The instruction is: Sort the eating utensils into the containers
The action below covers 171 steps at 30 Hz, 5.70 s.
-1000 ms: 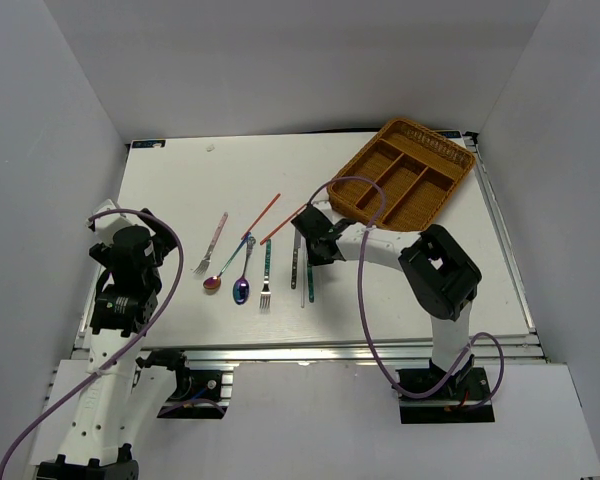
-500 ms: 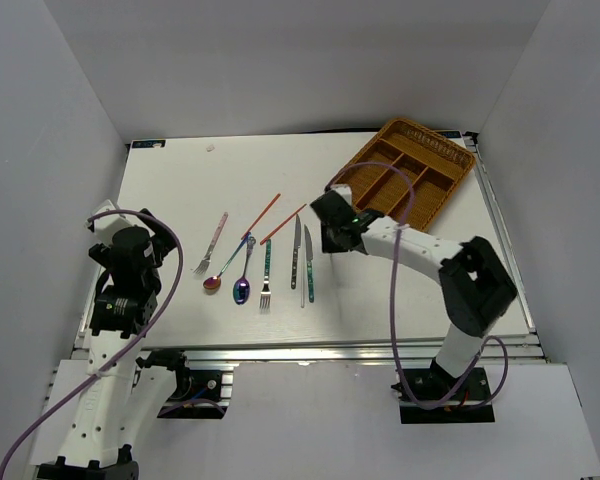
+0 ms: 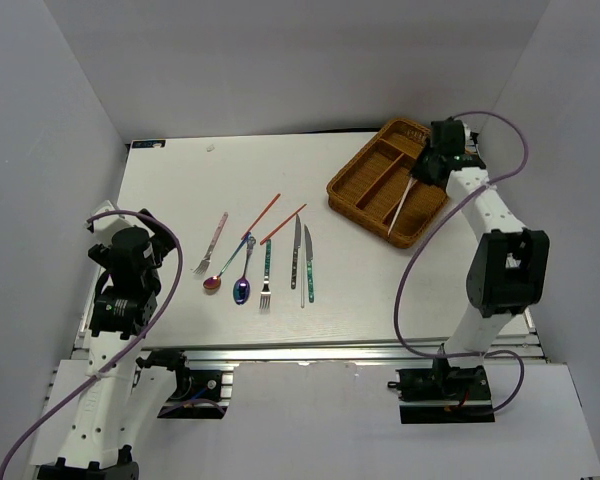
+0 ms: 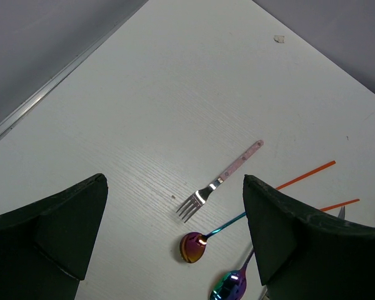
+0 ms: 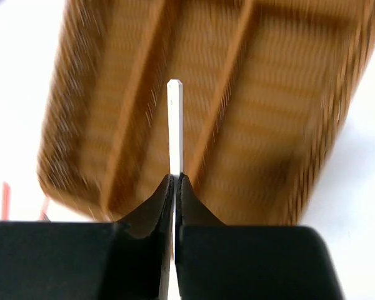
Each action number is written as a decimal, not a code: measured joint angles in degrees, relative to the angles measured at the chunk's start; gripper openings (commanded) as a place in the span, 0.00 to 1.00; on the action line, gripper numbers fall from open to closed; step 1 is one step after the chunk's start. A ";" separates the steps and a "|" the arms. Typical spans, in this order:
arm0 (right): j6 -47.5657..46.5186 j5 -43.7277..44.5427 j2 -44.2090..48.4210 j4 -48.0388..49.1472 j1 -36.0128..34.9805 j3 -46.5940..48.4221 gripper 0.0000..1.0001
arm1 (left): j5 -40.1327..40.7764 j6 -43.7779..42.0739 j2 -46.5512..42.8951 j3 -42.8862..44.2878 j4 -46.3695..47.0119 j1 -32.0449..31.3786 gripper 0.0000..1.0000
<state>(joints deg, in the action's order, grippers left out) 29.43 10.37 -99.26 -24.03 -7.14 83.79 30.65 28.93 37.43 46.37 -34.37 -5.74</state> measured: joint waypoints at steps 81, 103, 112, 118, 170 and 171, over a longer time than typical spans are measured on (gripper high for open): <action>10.51 15.04 -12.59 -0.87 -48.35 -7.74 0.29 | -1.29 0.00 1.88 -0.04 0.02 0.00 0.98; 12.55 14.78 -14.14 0.63 -48.35 -7.72 0.00 | -1.33 0.00 1.88 -0.04 0.04 0.00 0.98; 13.79 14.25 -13.29 0.15 -48.35 -7.80 0.00 | -1.33 0.00 1.66 -0.04 0.04 0.00 0.98; 13.64 13.60 -6.51 0.11 -48.02 -7.87 0.00 | -1.31 0.02 1.42 -0.04 0.04 0.00 0.98; 3.52 -1.57 -9.99 2.49 5.53 -3.45 0.49 | -1.55 0.00 1.73 -0.04 0.04 0.00 0.98; 3.82 -1.62 -9.94 2.56 5.51 -3.43 0.53 | -1.55 -0.02 1.73 -0.04 0.04 0.00 0.98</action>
<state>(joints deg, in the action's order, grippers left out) 33.26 8.75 -109.21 -21.47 -1.63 80.36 29.10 28.91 39.16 46.33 -34.33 -5.74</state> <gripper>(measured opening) 0.455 0.979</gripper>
